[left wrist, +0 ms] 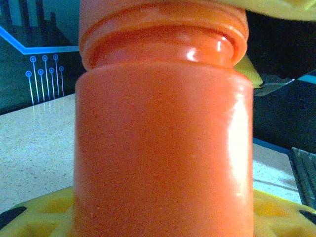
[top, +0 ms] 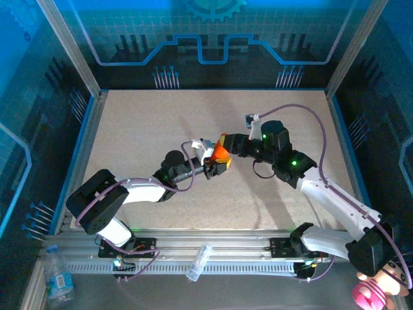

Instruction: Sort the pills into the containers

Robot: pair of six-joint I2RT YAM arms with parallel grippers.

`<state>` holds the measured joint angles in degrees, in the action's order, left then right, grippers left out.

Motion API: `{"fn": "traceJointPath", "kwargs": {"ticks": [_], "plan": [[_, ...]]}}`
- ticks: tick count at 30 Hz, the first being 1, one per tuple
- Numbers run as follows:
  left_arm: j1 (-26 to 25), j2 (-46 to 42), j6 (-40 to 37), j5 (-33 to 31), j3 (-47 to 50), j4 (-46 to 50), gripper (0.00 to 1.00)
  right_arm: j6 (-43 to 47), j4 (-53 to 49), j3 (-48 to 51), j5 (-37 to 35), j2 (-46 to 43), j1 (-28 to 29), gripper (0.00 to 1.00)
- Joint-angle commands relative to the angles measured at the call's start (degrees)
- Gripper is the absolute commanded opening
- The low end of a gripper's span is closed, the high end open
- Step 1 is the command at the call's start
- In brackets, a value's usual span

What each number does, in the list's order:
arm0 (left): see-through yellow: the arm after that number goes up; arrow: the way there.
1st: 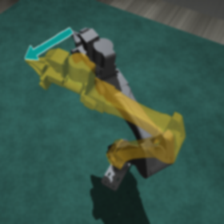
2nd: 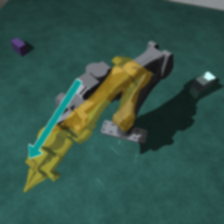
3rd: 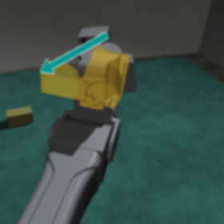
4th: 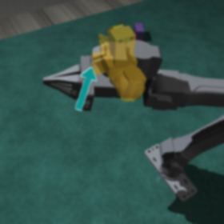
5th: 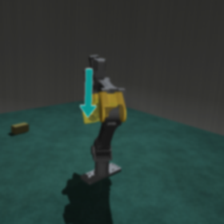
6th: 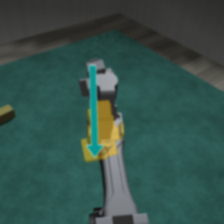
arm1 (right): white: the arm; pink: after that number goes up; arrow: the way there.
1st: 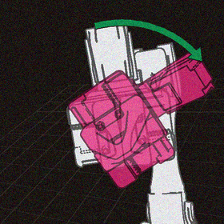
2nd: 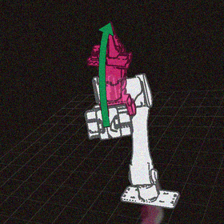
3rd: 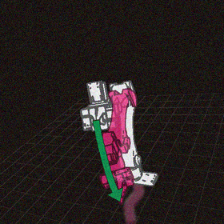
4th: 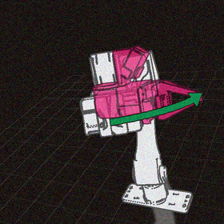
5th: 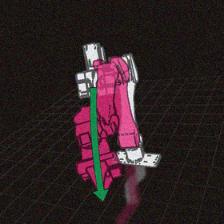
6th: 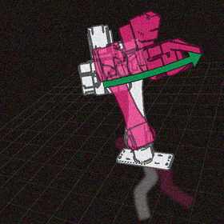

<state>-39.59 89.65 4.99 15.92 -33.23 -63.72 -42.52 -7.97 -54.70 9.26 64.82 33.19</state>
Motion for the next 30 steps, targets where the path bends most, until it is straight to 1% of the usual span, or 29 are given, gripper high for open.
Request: {"fn": "traceJointPath", "kwargs": {"ticks": [1, 5, 10, 13, 18, 21, 28, 30], "plan": [[1.1, -1.5, 2.1, -4.0, -2.4, -13.8, 0.00, -1.1, -8.3, 2.6, -1.0, 0.3, 0.1, 0.31], [1.0, -1.7, 1.7, -3.9, -2.7, -12.8, 0.00, 2.0, -10.4, 1.6, -3.4, 0.8, 1.5, 0.31], [1.0, -1.6, 1.7, -4.1, -3.1, -12.4, 0.00, 3.8, -8.7, 3.0, -5.8, 0.6, 3.3, 0.33], [1.0, -1.7, 1.6, -4.2, -3.4, -11.6, 0.00, 4.0, -7.7, 3.7, -6.3, 0.0, 3.4, 0.36], [1.1, -1.4, 1.0, -4.2, -3.2, -11.0, 0.00, 5.4, -9.5, 0.9, -7.0, -0.9, 3.0, 0.44], [1.0, -1.1, 0.9, -4.2, -3.0, -11.0, 0.00, 6.5, -11.4, -1.8, -6.3, -1.3, 1.9, 0.53], [1.1, -0.3, 0.6, -4.4, -2.7, -11.2, 0.00, 9.4, -14.7, -6.0, -1.5, -3.4, -1.7, 0.83], [1.1, 0.0, 0.6, -4.1, -2.7, -11.4, 0.00, 10.3, -15.4, -6.7, -0.2, -4.1, -2.5, 0.89]]}}
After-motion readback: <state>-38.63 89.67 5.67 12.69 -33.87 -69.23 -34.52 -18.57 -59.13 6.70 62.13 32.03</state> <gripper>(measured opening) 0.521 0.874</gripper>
